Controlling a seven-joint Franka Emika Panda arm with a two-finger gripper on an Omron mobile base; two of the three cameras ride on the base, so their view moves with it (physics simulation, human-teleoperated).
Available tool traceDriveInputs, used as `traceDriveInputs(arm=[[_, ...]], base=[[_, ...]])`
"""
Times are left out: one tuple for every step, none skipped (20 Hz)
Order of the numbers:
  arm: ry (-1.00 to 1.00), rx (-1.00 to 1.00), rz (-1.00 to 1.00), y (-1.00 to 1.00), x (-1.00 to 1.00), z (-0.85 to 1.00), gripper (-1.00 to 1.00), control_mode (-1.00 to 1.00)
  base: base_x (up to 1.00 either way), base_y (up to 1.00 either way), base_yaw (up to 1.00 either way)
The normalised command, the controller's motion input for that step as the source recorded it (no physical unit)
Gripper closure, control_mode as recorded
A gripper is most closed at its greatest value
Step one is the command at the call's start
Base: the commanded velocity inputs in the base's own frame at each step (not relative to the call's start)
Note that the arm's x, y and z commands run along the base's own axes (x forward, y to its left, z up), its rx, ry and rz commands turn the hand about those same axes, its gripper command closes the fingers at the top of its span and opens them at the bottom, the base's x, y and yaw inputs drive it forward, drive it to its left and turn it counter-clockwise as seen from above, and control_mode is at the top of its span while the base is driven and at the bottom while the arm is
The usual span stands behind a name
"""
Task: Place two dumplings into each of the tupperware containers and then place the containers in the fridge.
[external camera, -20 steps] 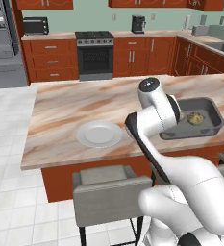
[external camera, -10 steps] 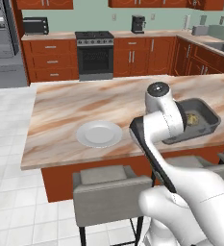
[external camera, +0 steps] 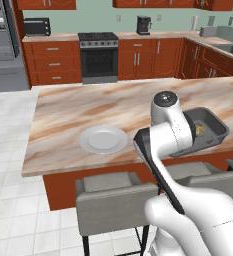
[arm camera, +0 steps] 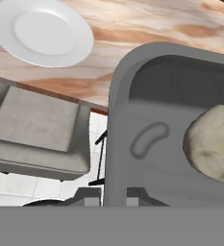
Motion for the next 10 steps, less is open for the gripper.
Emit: traceDriveInputs(arm=[[0.01, 0.0, 0.08, 0.13, 0.0, -0.27, 1.0, -1.0], [0.02, 0.0, 0.1, 0.09, 0.0, -0.29, 1.0, -1.0], [0.04, 0.0, 0.15, 0.0, 0.0, -0.27, 1.0, -1.0], [0.07, 0.0, 0.21, 0.0, 0.0, -0.28, 1.0, -1.0], [0.05, 0.0, 0.23, 0.0, 0.0, -0.24, 1.0, -1.0], [0.05, 0.0, 0.25, 0.0, 0.0, -0.21, 1.0, -1.0], [0.03, 0.0, 0.28, 0.0, 0.0, -0.19, 1.0, -1.0], [0.02, -0.01, 0.31, 0.0, 0.0, -0.16, 1.0, -1.0], [0.0, 0.0, 0.31, 0.0, 0.0, -0.13, 1.0, -1.0], [0.0, 0.0, 0.31, 0.0, 0.0, -0.08, 1.0, -1.0]], base=[[0.0, 0.0, 0.0], [0.0, 0.0, 0.0], [0.0, 0.0, 0.0], [0.0, 0.0, 0.0], [0.0, 0.0, 0.0], [0.0, 0.0, 0.0], [0.0, 0.0, 0.0], [0.0, 0.0, 0.0], [0.0, 0.0, 0.0], [0.0, 0.0, 0.0]])
